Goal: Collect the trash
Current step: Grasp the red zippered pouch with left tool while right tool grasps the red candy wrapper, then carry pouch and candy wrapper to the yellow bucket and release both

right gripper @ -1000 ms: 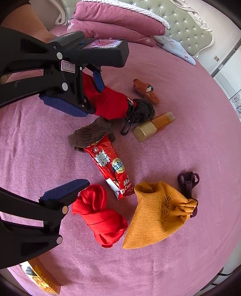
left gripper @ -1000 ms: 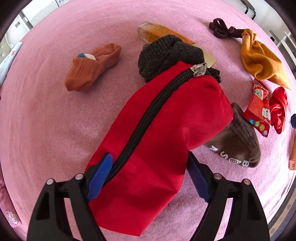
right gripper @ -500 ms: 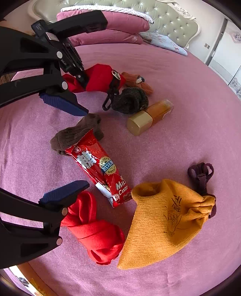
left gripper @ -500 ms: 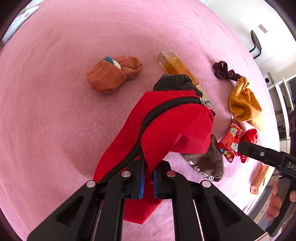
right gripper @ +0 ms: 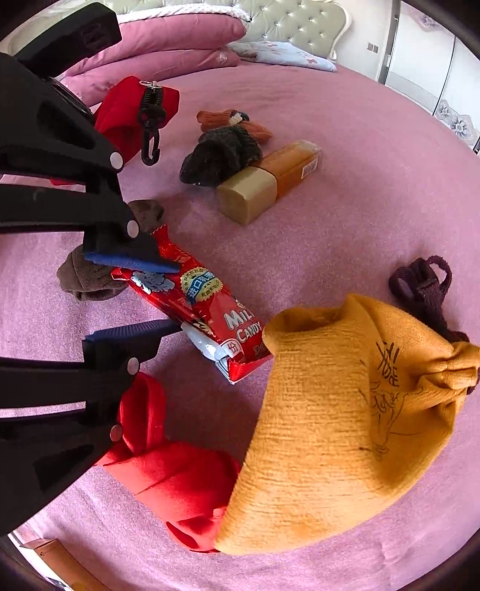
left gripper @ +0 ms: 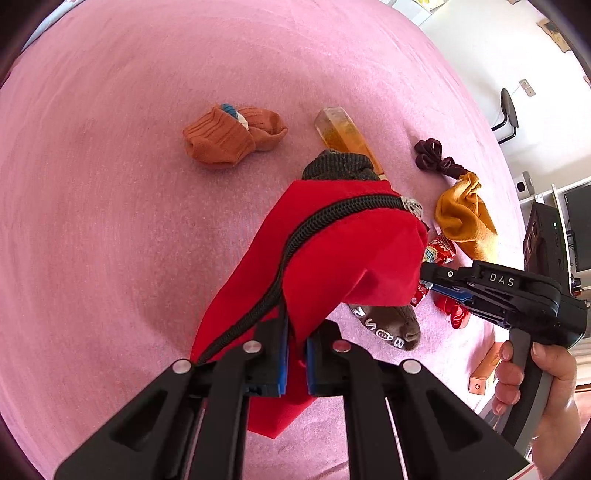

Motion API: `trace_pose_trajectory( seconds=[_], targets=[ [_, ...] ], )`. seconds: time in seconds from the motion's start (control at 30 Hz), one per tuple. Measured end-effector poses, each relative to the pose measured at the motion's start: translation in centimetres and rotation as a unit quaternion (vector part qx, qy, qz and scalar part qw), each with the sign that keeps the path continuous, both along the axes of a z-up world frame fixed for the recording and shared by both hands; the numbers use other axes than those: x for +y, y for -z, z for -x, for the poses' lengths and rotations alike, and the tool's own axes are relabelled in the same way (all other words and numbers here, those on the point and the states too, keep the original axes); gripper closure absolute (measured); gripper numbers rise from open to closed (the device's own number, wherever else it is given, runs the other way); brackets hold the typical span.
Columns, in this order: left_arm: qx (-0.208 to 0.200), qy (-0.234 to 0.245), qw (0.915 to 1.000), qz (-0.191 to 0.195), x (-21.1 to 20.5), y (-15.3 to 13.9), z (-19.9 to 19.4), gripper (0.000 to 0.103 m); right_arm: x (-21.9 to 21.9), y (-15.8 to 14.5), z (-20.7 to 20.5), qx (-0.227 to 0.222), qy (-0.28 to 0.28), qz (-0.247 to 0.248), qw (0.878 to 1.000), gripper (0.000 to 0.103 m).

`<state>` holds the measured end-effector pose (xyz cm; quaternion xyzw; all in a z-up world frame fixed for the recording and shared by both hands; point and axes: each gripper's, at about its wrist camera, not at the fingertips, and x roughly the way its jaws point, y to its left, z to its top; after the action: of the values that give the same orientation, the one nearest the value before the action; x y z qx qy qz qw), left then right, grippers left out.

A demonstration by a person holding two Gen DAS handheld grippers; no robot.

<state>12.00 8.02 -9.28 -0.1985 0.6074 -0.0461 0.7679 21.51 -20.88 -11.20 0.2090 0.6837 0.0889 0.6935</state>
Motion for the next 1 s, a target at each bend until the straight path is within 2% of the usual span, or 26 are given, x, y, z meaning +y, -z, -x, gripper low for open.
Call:
trace_pose_trajectory(
  seconds=[0.13,0.4,0.53,0.73,1.0],
  targets=[
    [0.0,-0.004,1.0,0.005,-0.5,-0.3,0.5,0.096,-0.1,-1.5,0.7,-0.027,-0.021,0.004,0.999,0.089],
    [-0.011,0.003,0.9997,0.02,-2.0,-2.3,3.0,0.096,-1.1,-4.8,4.2,-0.064,-0.04,0.004,0.997,0.091],
    [-0.02,0.033,0.9992,0.013,-3.8,-3.5,4.9,0.096,-2.1,-6.2,7.1,-0.081,-0.035,0.009,0.996,0.091],
    [-0.021,0.08,0.9965,0.017,-7.7,-4.5,7.1,0.096,-5.6,-7.5,11.9,-0.084,0.003,0.009,0.996,0.092],
    [-0.019,0.163,0.9862,0.024,-16.2,-5.4,9.1,0.096,-12.0,-9.0,17.9,-0.086,0.047,0.025,0.995,0.092]
  ],
)
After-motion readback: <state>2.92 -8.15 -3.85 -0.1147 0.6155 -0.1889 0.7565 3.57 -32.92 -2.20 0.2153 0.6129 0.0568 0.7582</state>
